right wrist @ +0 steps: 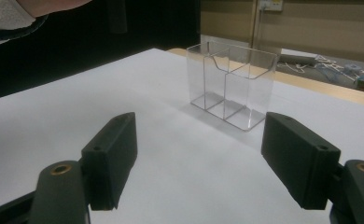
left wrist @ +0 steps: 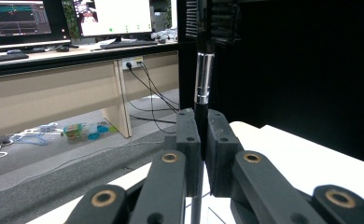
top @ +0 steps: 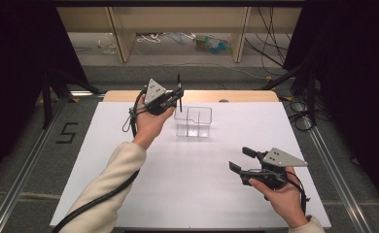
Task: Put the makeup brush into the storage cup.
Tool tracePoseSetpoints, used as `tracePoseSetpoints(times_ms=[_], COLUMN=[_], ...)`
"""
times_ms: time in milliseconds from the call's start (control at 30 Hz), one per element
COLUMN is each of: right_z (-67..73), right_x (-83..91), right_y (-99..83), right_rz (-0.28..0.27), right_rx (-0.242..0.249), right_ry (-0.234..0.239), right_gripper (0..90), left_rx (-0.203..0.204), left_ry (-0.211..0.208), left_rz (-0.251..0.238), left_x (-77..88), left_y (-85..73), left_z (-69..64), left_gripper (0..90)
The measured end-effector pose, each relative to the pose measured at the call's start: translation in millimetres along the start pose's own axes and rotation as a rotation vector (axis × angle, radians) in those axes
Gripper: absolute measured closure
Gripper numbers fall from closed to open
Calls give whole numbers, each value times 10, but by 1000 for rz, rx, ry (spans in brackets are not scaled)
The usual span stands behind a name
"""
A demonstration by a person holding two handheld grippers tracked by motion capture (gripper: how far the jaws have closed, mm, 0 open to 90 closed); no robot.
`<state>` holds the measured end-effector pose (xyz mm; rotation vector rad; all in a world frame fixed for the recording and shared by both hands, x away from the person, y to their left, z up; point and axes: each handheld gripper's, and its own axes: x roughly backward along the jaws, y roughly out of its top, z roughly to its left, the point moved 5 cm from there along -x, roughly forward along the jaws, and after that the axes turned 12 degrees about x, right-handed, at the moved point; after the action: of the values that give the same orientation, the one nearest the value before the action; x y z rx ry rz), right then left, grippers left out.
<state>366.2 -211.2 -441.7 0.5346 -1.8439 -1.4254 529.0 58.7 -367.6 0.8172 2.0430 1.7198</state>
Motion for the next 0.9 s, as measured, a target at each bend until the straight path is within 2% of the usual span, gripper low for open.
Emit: tracePoseSetpoints(times_ms=[367,500,567,667,700,733,900], right_z=[4,-2,2,-2,4,-1,-2], right_x=[-8,0,-12,0,-11,-1,0], right_y=[0,-5,-3,-5,0,-5,-5], right_rz=[-12,1,-14,0,-15,-1,0], right_rx=[-6,0,-5,0,-6,-1,0], right_ry=[10,2,10,2,10,3,1], right_gripper=[281,281,281,281,281,281,281], left_rx=[2,-1,0,2,0,2,4], left_ry=[1,0,0,2,3,2,1], left_rz=[3,6,5,5,6,7,8], left_x=[-25,-31,-35,-41,-42,-44,-54], left_y=[-17,-22,-25,-31,-32,-35,-45], left_z=[34,39,41,43,45,44,52], left_gripper=[852,852,852,852,852,852,852])
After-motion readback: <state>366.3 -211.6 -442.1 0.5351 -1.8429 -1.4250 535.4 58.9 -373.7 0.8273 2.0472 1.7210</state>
